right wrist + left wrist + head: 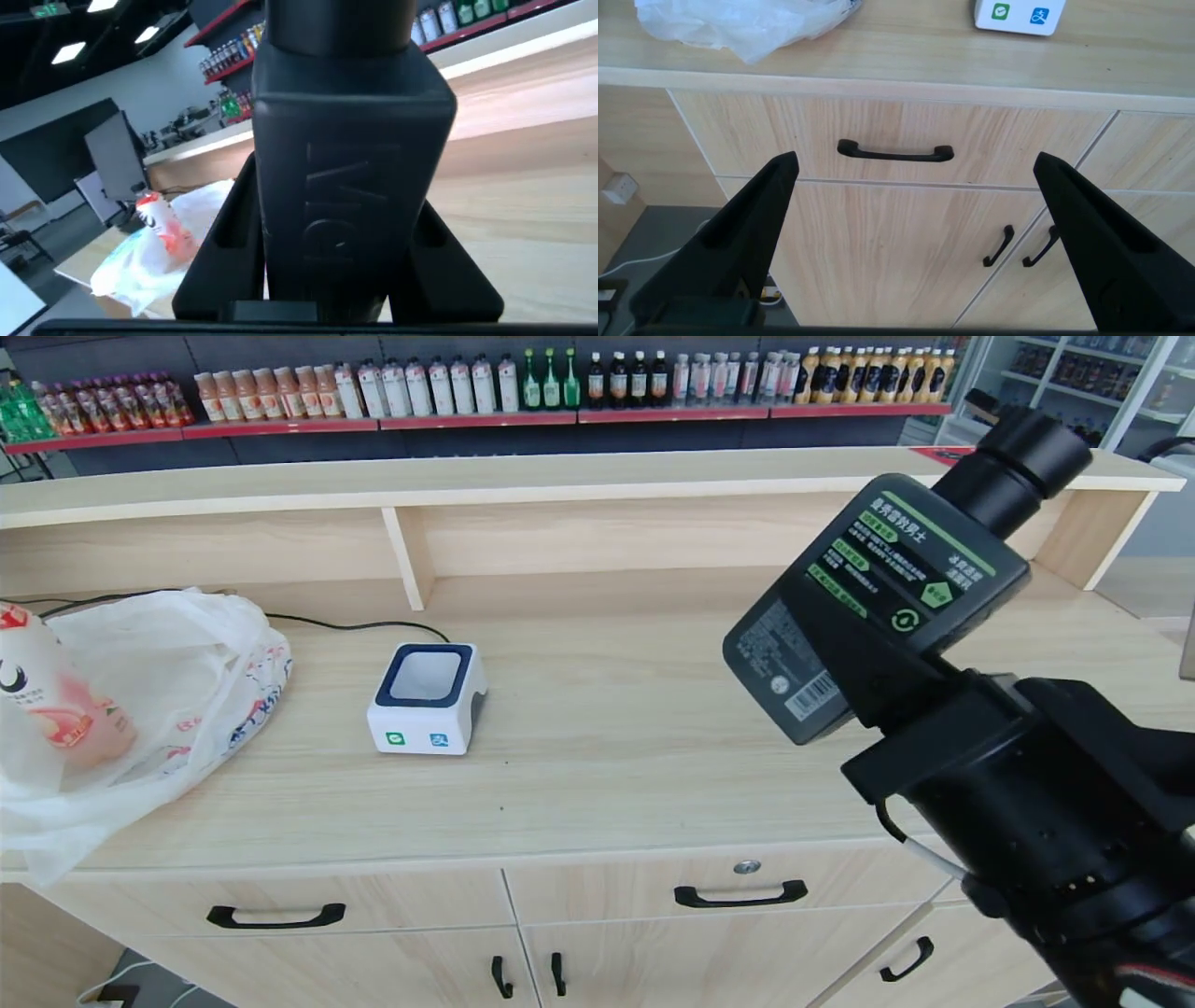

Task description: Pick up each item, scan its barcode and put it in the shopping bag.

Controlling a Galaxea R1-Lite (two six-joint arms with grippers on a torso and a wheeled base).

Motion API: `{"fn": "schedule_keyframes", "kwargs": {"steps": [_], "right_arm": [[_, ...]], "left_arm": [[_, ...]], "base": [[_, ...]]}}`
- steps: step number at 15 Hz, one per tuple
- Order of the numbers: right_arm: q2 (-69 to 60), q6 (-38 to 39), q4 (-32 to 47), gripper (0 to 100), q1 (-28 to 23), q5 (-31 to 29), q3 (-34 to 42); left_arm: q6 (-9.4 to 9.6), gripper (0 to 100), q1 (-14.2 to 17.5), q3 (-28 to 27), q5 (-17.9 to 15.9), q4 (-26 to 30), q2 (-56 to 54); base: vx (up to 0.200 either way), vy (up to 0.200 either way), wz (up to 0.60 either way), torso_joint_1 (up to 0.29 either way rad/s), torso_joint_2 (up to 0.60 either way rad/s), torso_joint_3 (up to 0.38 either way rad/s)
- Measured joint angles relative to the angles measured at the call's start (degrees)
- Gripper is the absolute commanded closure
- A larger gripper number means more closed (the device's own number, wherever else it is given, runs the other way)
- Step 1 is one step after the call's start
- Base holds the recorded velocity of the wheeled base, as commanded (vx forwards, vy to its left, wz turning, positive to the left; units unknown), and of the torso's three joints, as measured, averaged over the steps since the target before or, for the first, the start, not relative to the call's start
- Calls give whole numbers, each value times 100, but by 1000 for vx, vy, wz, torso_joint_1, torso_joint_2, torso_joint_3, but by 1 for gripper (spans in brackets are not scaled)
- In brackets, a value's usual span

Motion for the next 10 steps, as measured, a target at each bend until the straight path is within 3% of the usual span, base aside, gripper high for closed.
{"fn": "schedule_keyframes", "kwargs": {"steps": [6, 10], "right_arm": [[-6, 115, 11, 100, 764, 758, -236], [-23, 499, 7, 100, 1123, 963, -357]], "left_arm": [[0, 0, 0, 0, 0, 0, 0], [2, 0, 0, 0, 0, 2, 0]], "base": [[0, 0, 0, 0, 0, 0], [0, 0, 0, 0, 0, 0]]}}
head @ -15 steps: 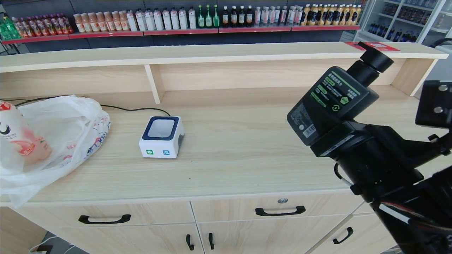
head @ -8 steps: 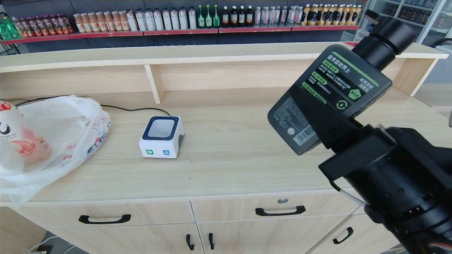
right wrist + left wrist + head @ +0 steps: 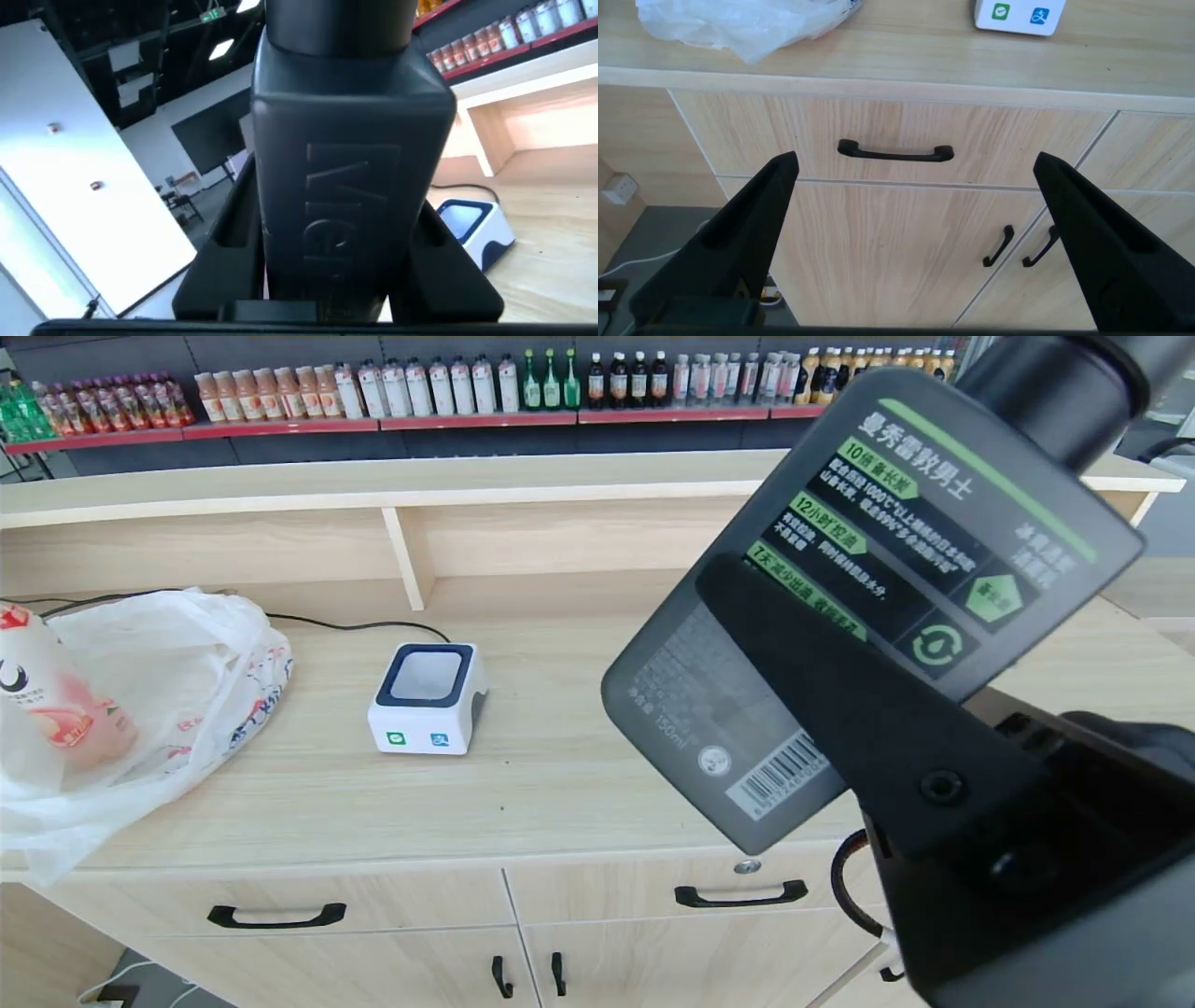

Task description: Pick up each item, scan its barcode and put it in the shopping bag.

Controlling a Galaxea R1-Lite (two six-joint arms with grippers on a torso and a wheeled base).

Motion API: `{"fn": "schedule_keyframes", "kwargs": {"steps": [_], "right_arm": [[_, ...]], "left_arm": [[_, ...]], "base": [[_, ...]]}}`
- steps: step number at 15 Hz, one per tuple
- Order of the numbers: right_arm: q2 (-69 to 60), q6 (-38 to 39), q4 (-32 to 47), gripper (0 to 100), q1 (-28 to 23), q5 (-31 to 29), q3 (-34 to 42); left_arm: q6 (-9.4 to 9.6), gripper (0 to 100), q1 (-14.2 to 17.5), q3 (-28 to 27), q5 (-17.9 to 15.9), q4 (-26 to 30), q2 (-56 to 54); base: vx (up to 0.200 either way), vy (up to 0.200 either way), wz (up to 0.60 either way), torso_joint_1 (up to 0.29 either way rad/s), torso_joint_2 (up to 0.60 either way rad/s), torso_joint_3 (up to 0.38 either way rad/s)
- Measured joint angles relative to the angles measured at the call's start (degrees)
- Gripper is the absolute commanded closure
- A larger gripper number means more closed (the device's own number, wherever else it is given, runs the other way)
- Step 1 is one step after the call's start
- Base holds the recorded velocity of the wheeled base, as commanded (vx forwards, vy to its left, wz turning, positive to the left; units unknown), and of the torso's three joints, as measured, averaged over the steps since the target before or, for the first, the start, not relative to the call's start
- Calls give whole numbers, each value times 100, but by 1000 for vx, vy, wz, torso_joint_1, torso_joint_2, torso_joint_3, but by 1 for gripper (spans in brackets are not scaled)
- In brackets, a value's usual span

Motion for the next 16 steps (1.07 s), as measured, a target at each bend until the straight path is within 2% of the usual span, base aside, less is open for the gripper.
{"fn": "schedule_keyframes", "kwargs": {"steps": [8, 16], "right_arm": [[-383, 240, -2, 100, 418, 1, 143], [-990, 213, 4, 100, 494, 1, 1030]], "left_arm": [[-2, 0, 0, 0, 0, -2, 0], [-2, 0, 0, 0, 0, -2, 0]], "base": [[0, 0, 0, 0, 0, 0], [0, 0, 0, 0, 0, 0]]}}
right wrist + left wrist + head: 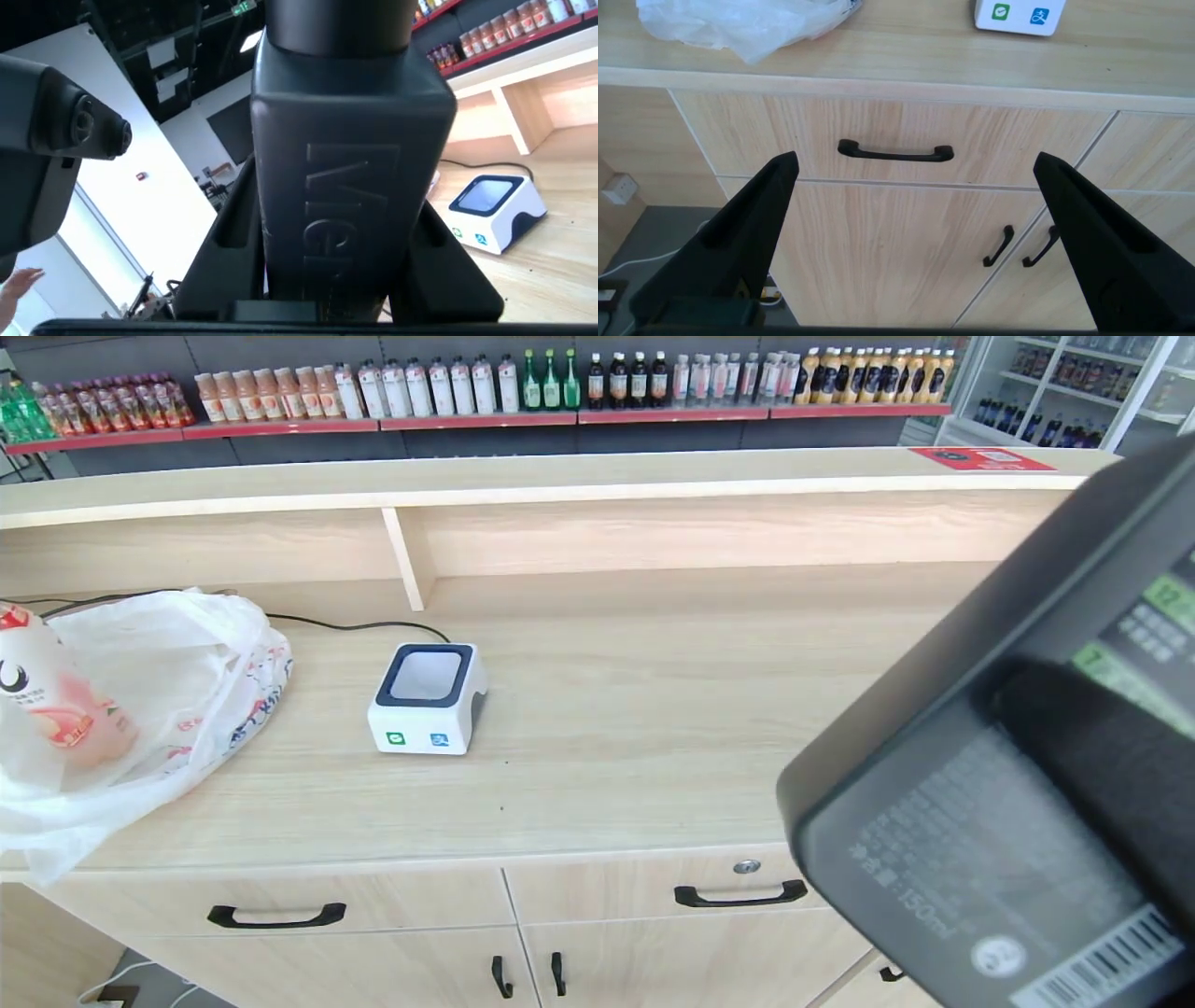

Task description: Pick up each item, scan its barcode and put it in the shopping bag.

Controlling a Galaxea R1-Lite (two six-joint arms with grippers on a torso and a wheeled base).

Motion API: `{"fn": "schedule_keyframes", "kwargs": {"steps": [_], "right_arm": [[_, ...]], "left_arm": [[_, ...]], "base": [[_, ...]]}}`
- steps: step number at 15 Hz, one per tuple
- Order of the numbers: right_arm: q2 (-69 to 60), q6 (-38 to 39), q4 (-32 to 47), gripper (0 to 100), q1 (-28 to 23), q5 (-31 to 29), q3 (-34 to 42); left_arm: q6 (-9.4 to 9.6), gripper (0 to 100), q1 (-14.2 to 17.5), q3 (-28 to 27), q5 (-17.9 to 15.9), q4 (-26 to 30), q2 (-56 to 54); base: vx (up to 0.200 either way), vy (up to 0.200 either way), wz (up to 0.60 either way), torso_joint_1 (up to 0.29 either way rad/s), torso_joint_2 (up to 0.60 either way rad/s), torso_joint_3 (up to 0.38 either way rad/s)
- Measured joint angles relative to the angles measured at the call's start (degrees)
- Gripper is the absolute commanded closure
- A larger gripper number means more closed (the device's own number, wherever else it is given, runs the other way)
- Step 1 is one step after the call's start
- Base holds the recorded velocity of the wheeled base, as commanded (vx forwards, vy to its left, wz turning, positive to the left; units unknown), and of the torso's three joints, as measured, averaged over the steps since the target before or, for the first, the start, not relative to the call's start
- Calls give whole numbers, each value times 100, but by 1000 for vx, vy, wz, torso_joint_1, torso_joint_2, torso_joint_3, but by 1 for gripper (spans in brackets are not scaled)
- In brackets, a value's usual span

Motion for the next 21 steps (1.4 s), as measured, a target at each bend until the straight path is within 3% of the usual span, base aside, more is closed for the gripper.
{"fn": "schedule_keyframes", "kwargs": {"steps": [4, 8, 11, 17, 21], "right_arm": [[146, -2, -9, 100, 73, 2, -59], [833, -80, -1, 100, 126, 0, -741], [1042, -332, 0, 100, 99, 0, -829], [847, -1682, -1, 100, -1191, -4, -413], [690, -1921, -1, 100, -1879, 5, -297]], "left_arm": [[2, 0, 0, 0, 0, 0, 0], [2, 0, 0, 0, 0, 0, 0], [2, 0, 0, 0, 0, 0, 0], [21, 0, -2, 0, -7, 5, 0], [18, 0, 0, 0, -7, 7, 0]], "base": [[0, 0, 0, 0, 0, 0], [0, 0, 0, 0, 0, 0], [0, 0, 0, 0, 0, 0], [0, 0, 0, 0, 0, 0], [0, 0, 0, 0, 0, 0]]}}
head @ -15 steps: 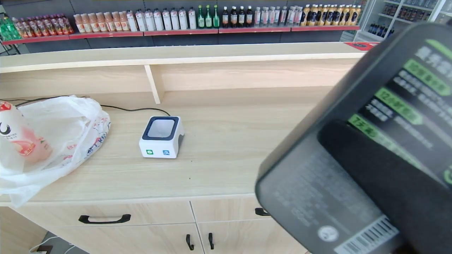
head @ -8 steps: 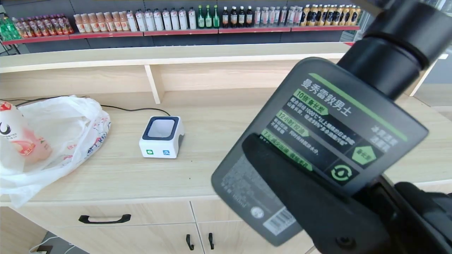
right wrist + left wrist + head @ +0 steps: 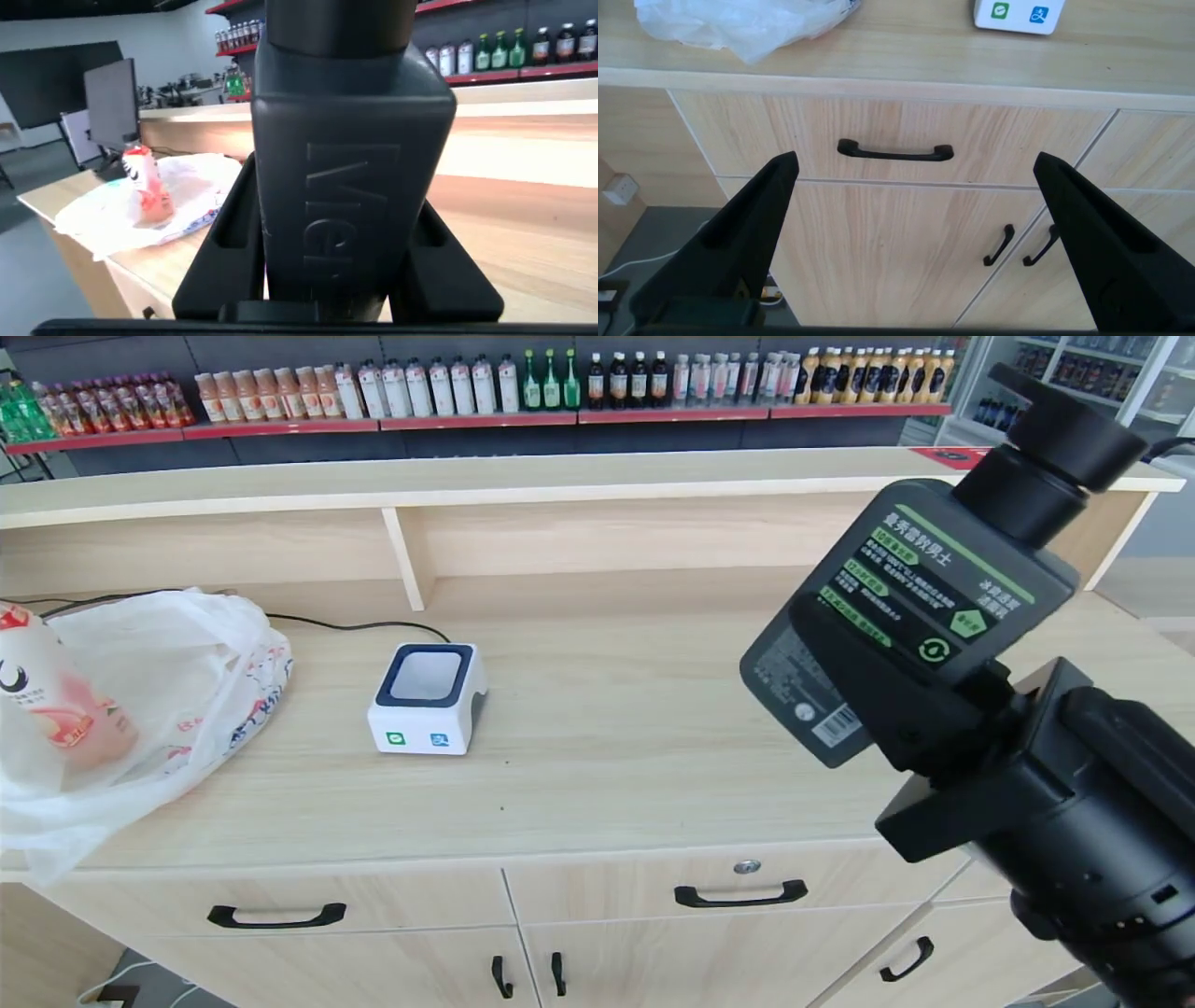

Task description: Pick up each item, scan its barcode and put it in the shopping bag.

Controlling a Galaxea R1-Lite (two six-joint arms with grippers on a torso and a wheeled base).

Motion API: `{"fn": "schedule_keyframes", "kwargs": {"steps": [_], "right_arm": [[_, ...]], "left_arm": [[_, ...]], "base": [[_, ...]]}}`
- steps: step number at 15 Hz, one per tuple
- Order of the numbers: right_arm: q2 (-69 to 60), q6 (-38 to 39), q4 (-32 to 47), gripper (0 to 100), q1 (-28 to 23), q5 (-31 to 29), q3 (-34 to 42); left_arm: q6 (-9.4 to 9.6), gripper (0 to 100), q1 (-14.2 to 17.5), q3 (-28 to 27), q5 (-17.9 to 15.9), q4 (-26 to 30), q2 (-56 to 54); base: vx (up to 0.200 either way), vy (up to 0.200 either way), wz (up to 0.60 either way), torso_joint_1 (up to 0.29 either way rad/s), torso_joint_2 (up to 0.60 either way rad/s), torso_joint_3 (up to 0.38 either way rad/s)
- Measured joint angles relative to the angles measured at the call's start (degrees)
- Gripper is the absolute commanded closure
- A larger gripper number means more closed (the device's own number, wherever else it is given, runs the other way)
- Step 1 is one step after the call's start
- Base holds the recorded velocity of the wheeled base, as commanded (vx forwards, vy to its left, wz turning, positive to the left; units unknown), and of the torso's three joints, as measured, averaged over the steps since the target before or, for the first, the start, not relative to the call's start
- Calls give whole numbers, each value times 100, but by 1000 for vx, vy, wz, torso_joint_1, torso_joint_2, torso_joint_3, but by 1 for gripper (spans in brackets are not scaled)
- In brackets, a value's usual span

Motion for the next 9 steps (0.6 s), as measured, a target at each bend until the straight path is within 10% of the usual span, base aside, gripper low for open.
{"fn": "schedule_keyframes", "kwargs": {"steps": [4, 9], "right_arm": [[-162, 112, -7, 100, -1391, 440, 215], [-334, 269, -10, 100, -1760, 547, 610]], "left_arm": [[-5, 0, 0, 0, 0, 2, 0], [-2, 0, 0, 0, 0, 0, 0]], "base": [[-150, 0, 0, 13, 4, 1], [-40, 80, 0, -3, -2, 2]]}}
